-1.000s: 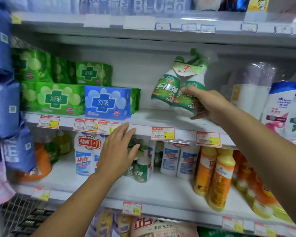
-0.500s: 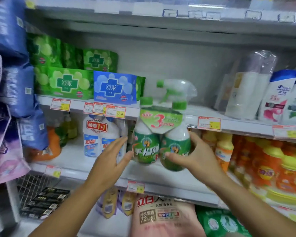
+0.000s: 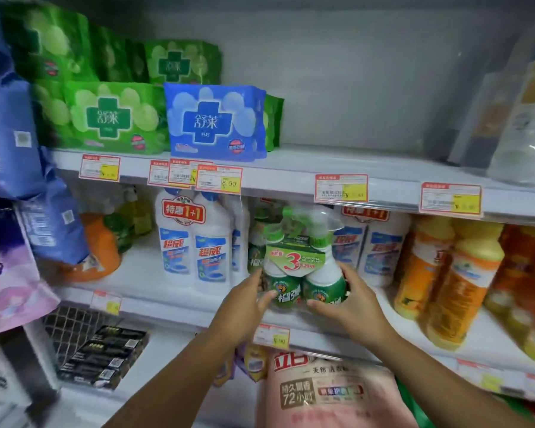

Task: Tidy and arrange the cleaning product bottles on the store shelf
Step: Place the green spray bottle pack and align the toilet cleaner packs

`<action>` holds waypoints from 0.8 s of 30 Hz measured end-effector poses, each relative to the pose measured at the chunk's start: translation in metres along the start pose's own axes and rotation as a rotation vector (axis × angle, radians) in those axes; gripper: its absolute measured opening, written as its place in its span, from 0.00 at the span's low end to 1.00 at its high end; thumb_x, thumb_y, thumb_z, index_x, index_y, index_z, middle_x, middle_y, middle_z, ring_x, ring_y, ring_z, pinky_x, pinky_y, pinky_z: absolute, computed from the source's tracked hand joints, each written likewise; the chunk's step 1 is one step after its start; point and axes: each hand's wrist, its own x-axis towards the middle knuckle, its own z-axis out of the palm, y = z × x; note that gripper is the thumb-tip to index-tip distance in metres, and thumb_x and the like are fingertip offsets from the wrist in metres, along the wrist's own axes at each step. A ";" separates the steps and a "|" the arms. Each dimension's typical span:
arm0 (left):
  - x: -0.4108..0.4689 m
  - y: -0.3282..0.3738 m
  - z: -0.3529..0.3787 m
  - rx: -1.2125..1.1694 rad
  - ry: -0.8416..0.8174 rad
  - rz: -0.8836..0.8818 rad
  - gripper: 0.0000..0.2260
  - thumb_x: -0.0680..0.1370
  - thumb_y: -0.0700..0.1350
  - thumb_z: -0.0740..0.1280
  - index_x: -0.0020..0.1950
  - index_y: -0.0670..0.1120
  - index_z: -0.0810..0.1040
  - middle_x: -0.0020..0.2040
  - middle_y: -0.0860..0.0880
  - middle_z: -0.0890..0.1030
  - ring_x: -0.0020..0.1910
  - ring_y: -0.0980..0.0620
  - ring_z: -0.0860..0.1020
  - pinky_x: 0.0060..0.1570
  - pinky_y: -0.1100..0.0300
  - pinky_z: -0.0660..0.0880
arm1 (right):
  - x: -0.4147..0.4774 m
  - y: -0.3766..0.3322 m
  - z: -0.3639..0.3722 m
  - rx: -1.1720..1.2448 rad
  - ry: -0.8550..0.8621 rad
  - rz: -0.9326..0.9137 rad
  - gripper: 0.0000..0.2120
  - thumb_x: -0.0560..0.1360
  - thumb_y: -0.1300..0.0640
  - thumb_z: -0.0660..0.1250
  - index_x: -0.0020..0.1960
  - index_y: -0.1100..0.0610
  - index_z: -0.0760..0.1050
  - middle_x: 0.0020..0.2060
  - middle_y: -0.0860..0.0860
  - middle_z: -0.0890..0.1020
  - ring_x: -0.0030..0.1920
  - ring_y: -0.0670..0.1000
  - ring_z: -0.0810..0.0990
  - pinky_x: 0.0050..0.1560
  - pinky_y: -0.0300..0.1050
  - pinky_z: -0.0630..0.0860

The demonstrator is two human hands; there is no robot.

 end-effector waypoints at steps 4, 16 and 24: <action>0.026 -0.015 0.010 -0.038 0.028 -0.046 0.25 0.77 0.54 0.64 0.73 0.54 0.63 0.65 0.52 0.77 0.61 0.54 0.76 0.61 0.52 0.73 | 0.028 0.022 0.019 0.071 -0.038 0.080 0.32 0.62 0.55 0.80 0.59 0.44 0.67 0.49 0.38 0.78 0.46 0.32 0.77 0.41 0.24 0.71; 0.022 -0.029 0.014 0.087 0.349 -0.034 0.26 0.77 0.45 0.66 0.73 0.49 0.63 0.64 0.46 0.73 0.61 0.48 0.72 0.58 0.55 0.69 | 0.056 0.030 0.076 -0.165 -0.116 0.133 0.45 0.60 0.33 0.72 0.70 0.49 0.61 0.61 0.50 0.70 0.62 0.50 0.71 0.62 0.51 0.73; 0.009 -0.018 0.016 0.078 0.354 0.001 0.27 0.76 0.45 0.67 0.74 0.47 0.63 0.67 0.47 0.68 0.62 0.50 0.72 0.61 0.58 0.67 | 0.047 0.034 0.044 0.136 -0.300 0.084 0.35 0.69 0.57 0.74 0.70 0.41 0.62 0.55 0.39 0.76 0.53 0.38 0.76 0.58 0.38 0.75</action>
